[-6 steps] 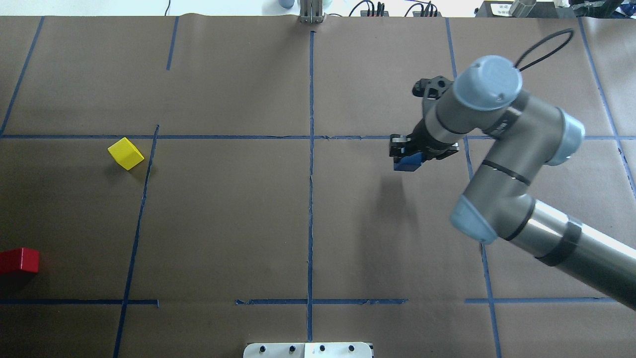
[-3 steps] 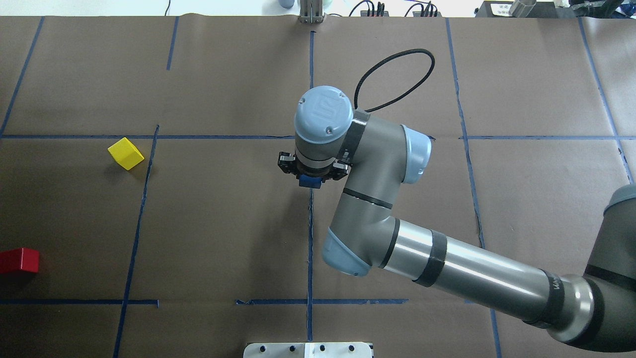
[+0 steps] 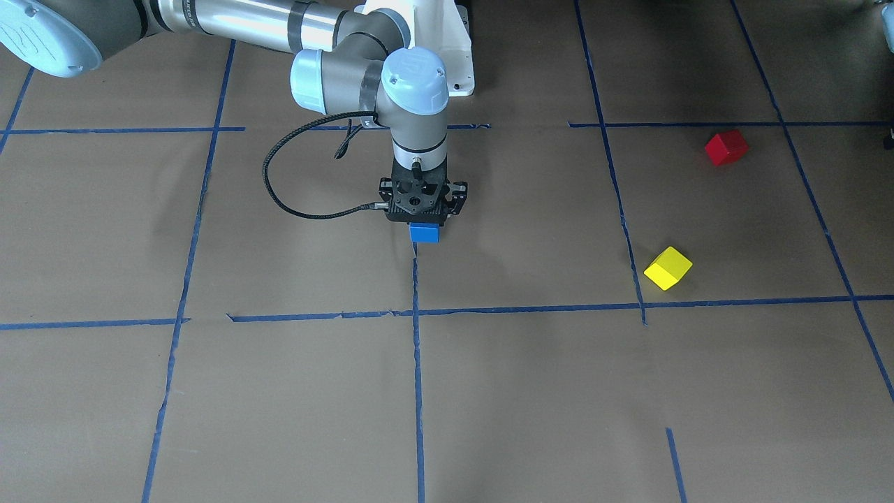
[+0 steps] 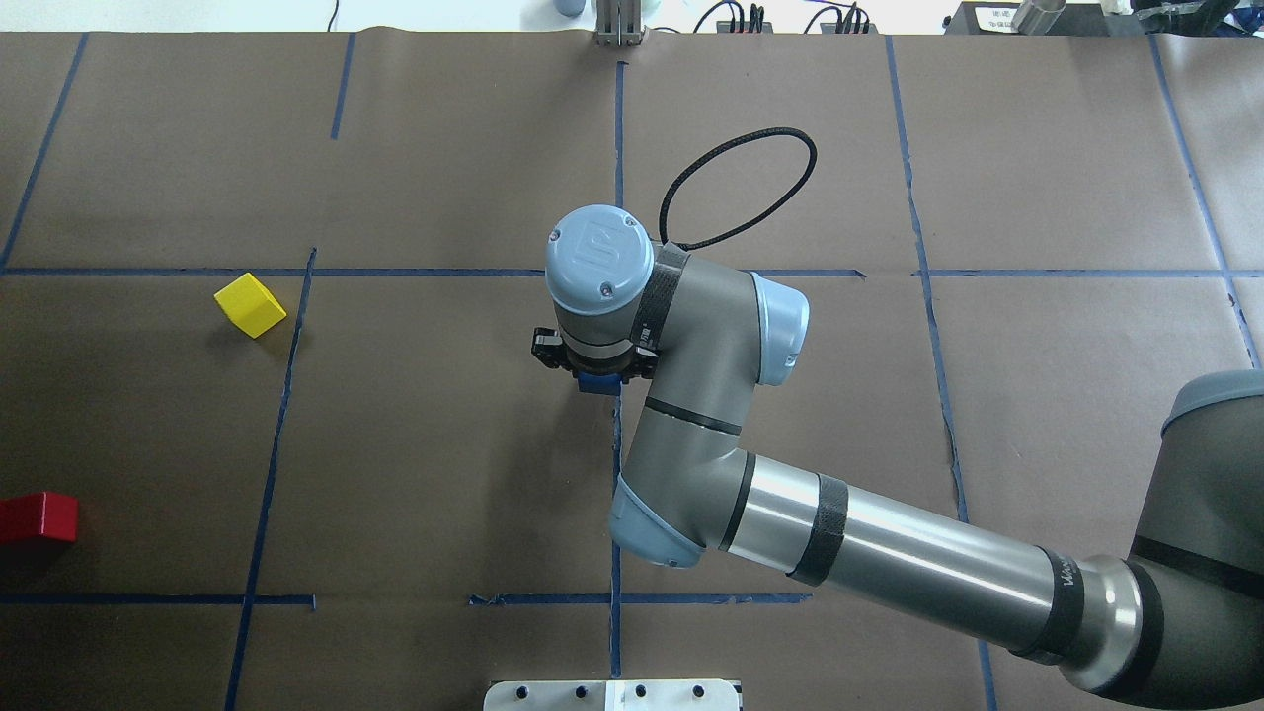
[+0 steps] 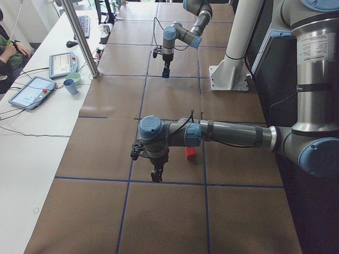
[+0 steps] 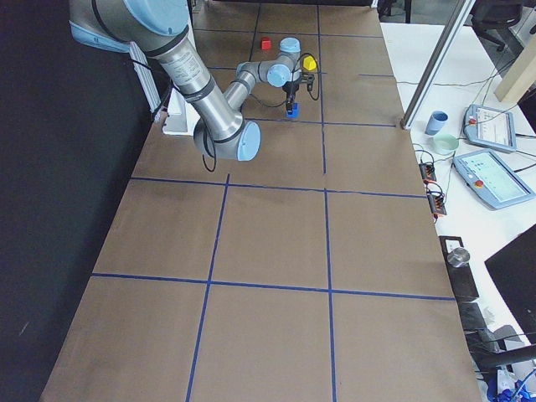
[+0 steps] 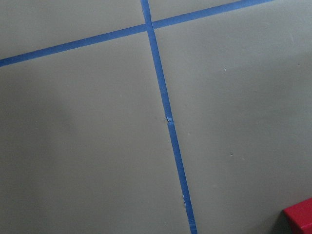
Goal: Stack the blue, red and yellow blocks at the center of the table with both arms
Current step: 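Carry the blue cube to the table center and release it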
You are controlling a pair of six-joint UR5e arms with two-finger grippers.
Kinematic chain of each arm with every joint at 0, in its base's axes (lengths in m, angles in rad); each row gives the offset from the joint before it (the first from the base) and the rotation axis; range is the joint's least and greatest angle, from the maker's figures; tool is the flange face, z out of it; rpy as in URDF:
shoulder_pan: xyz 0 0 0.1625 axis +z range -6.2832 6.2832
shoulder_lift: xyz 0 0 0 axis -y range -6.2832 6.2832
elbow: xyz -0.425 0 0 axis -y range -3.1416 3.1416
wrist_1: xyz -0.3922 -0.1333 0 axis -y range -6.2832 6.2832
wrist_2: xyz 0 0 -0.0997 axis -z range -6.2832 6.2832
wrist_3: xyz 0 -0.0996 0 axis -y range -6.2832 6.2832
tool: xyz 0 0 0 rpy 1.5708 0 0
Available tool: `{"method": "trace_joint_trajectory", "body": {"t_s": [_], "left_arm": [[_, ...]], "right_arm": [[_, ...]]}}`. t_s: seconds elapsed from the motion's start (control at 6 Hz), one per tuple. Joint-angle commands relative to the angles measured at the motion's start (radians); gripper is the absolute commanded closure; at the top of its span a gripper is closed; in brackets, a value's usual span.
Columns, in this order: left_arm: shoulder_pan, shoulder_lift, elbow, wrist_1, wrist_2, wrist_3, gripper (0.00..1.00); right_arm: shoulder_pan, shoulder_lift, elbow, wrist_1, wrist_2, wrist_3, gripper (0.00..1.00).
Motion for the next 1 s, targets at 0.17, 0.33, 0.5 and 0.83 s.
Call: {"method": "trace_joint_trajectory", "body": {"t_s": [0.17, 0.33, 0.5, 0.83], "left_arm": [[0.0, 0.0, 0.0, 0.0, 0.0, -0.002, 0.0], [0.0, 0.0, 0.002, -0.001, 0.0, 0.0, 0.0], [0.0, 0.0, 0.0, -0.003, 0.0, 0.0, 0.0], [0.0, 0.0, 0.0, -0.003, 0.002, 0.0, 0.0]], "right_arm": [[-0.009, -0.018, -0.003, 0.0, -0.023, -0.023, 0.13], [-0.009, -0.02, -0.003, 0.0, -0.022, -0.028, 0.0], [-0.005, -0.017, 0.009, 0.0, -0.022, -0.048, 0.0], [0.065, -0.017, 0.093, -0.008, 0.017, -0.057, 0.0]]}}
